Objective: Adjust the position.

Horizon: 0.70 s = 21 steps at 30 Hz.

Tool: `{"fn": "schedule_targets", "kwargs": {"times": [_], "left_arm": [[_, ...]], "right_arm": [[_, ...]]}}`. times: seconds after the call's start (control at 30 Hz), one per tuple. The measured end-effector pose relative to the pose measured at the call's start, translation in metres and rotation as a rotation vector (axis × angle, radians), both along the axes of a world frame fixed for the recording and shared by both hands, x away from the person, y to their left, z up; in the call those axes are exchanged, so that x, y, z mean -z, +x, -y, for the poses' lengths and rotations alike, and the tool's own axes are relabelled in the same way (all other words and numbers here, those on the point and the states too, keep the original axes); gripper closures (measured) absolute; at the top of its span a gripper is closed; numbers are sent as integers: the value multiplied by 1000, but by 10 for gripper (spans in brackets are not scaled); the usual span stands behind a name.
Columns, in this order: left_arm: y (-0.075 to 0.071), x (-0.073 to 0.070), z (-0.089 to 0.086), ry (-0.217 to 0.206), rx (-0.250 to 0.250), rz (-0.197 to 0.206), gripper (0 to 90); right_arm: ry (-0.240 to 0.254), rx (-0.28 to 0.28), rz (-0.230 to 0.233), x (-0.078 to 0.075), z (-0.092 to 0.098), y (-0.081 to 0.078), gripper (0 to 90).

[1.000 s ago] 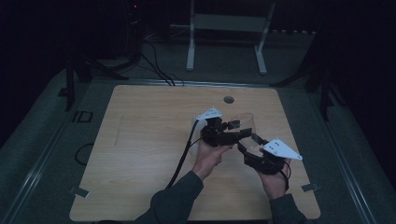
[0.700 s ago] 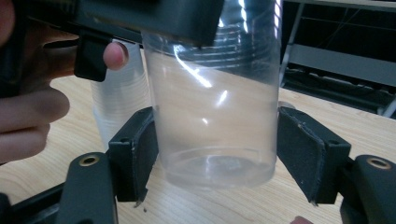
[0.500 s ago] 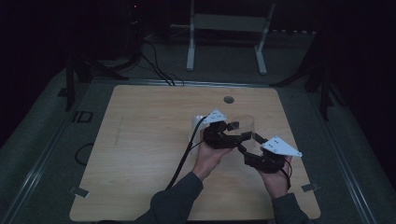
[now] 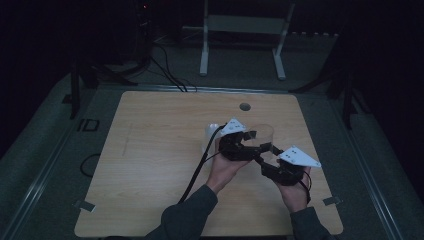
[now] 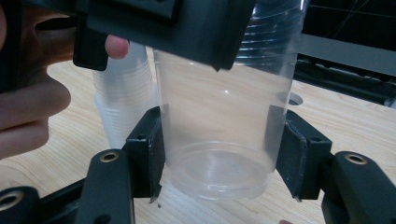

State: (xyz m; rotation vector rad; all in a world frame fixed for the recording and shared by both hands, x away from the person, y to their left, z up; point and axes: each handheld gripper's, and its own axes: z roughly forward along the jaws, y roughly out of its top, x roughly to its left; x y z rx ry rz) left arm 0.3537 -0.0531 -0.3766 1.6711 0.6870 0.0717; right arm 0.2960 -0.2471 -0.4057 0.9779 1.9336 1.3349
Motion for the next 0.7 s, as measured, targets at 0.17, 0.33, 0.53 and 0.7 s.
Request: {"fn": "schedule_targets", "kwargs": {"times": [0.17,0.33,0.53,0.7], "left_arm": [[0,0,1,-36,-2,-13,279],[-2,0,2,-60,-16,-2,273],[-3,0,2,-77,-26,6,269],[-4,0,2,-81,-27,14,266]], "right_arm": [[9,4,9,0,0,-1,412],[20,4,14,1,0,-2,413],[25,-1,14,1,0,-3,413],[23,-5,13,1,0,-3,413]]}}
